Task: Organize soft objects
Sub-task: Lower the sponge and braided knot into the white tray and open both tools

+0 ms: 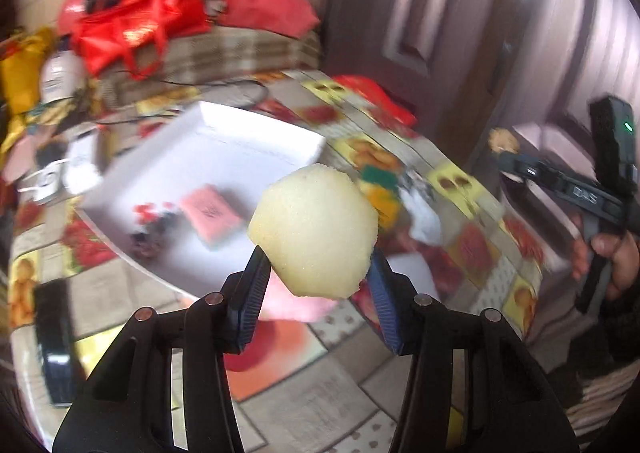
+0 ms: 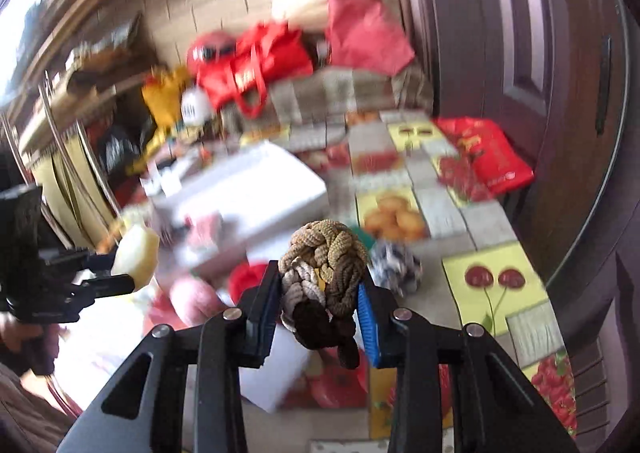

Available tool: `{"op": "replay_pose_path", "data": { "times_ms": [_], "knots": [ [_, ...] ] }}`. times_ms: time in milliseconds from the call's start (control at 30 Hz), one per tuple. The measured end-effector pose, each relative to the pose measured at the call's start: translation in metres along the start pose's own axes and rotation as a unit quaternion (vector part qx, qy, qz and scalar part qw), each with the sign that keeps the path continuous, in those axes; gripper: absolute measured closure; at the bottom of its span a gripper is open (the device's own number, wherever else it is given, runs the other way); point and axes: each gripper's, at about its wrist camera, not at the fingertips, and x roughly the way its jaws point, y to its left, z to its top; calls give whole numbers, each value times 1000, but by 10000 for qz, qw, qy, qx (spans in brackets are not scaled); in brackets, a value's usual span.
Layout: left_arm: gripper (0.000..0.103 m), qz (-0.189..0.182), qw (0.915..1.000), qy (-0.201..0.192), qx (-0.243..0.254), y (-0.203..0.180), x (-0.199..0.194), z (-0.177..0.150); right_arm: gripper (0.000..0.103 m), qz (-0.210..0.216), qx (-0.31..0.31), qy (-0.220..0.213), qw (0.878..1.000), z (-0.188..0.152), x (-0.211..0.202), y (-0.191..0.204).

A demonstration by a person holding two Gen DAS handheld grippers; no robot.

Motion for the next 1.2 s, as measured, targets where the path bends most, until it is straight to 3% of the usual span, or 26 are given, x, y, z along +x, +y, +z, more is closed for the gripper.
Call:
{"op": "replay_pose_path", "data": {
  "times_ms": [200,367,1200],
  "knots": [
    [54,281,9983,-139,-488,27,-13,-5,68,205,137,-91,9997,13,5,9],
    [54,385,9975,-199,-549,30,-17,-9,68,319,136,8,9994,14,14,16],
    [54,304,9968,-54,-736,45,1,-9,68,411,239,171,9987,16,29,20]
  ]
}}
